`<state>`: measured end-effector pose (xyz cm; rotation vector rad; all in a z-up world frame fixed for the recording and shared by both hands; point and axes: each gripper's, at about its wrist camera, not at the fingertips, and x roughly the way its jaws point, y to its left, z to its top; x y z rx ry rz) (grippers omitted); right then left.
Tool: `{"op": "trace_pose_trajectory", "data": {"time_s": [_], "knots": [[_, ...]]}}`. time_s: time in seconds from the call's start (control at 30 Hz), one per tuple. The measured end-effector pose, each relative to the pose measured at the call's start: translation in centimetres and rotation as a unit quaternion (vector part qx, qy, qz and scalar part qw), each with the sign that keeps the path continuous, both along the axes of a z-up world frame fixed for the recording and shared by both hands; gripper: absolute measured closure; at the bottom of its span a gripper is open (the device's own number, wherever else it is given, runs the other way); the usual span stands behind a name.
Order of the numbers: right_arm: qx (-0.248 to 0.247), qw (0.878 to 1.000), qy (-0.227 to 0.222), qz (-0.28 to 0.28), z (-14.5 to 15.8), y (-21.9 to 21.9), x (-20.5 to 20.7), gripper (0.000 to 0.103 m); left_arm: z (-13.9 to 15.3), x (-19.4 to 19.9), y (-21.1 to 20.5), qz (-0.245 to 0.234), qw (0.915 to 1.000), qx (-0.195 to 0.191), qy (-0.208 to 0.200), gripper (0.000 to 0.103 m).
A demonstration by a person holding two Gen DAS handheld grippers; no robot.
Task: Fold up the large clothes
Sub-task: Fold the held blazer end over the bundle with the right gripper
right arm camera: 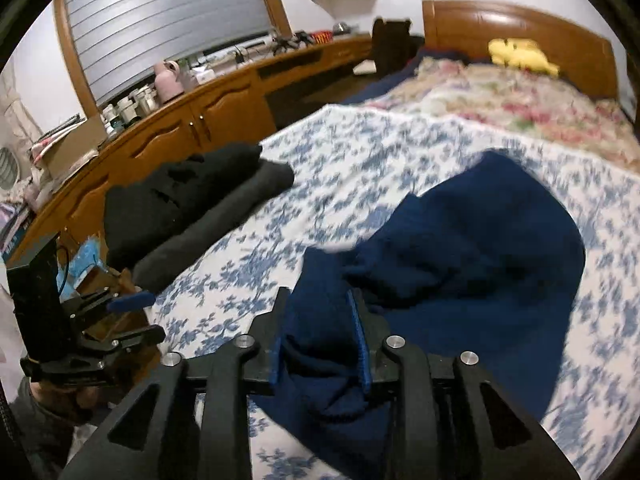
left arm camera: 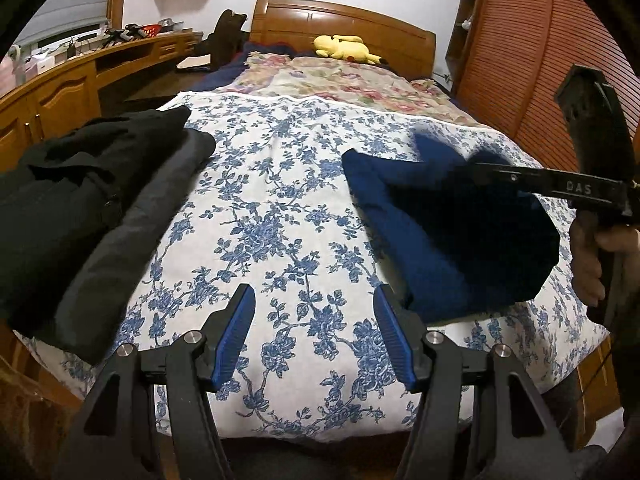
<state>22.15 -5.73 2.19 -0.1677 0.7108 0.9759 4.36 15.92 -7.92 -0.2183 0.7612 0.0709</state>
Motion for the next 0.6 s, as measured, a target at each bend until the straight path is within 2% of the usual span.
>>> {"op": "trace_pose_trajectory", "data": {"time_s": [0.1, 0.2, 0.27, 0.4, 0.6], "knots": [[0.004, 1.000, -0.008, -0.012, 1.3, -0.7, 1.1, 0.058, -0.1, 0.4, -0.1, -0.003, 1.0000, -0.001, 0.001, 0.041], [0.012, 0.999, -0.026, -0.028, 2.5, -2.7, 0.4, 0.058, 0.0, 0.9, -0.8, -0.012, 0.9999, -0.003, -0.002, 0.041], [0.001, 0.998, -0.046, -0.050, 2.1, -4.1, -0.7, 0.058, 0.1, 1.7, -1.5, -0.022, 0.9998, -0.003, -0.005, 0.041], [-0.051, 0.990, -0.087, -0.098, 1.0, -7.8, -1.4, 0.058, 0.6, 3.0, -3.3, -0.043, 0.9990, -0.003, -0.013, 0.041], [-0.077, 0.985, -0.071, -0.139, -1.6, -10.4, -2.0, 0.058, 1.9, 5.2, -6.6, -0.083, 0.9962, -0.002, -0.028, 0.041]]}}
